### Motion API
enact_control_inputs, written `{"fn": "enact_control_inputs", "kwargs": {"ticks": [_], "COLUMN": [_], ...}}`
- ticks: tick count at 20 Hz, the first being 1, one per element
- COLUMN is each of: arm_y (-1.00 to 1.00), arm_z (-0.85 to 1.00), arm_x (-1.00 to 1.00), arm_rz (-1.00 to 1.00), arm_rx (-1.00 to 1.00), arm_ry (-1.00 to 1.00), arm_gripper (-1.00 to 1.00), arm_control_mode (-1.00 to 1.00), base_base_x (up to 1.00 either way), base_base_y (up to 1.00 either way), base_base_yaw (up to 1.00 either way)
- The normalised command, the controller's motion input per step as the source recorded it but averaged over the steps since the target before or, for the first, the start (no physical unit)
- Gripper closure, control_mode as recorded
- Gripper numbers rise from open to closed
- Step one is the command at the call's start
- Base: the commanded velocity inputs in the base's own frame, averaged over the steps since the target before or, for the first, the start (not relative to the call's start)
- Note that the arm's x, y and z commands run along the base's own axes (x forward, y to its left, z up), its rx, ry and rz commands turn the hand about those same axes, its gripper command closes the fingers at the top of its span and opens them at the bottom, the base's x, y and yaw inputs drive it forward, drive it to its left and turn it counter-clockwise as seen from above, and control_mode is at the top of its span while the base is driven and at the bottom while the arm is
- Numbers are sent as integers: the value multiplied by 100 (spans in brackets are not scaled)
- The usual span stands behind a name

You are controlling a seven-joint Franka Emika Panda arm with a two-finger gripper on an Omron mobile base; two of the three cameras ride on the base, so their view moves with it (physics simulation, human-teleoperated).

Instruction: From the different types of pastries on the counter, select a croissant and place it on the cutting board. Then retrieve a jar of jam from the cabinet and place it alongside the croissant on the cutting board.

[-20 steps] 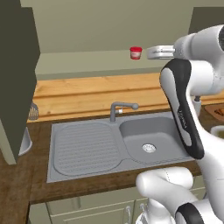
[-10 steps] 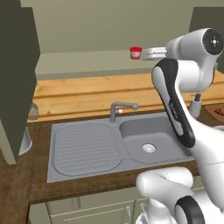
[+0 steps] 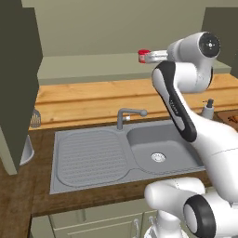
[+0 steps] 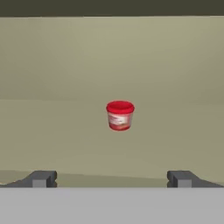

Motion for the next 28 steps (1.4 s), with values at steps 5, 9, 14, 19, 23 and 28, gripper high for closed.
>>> {"fn": "enact_control_inputs", "kwargs": {"ticks": [5,9,14,19,23,28], "arm_y": [-9,-7,1,0,0,0], "arm_z": [0,0,0,0,0,-16], "arm_x": [50,37,37,61,51,32], "arm_rz": [0,0,0,0,0,0], "arm_rx": [0,0,-1,-1,-1,-3], "arm_ry": [0,0,0,0,0,2], "arm_gripper": [-100,-100,-100,-100,-100,-100], "arm_control_mode": [-100,-100,-100,-100,-100,-100], "base_base_x": [0,0,0,0,0,0], "base_base_y": [0,0,0,0,0,0], "base_base_yaw": [0,0,0,0,0,0]}}
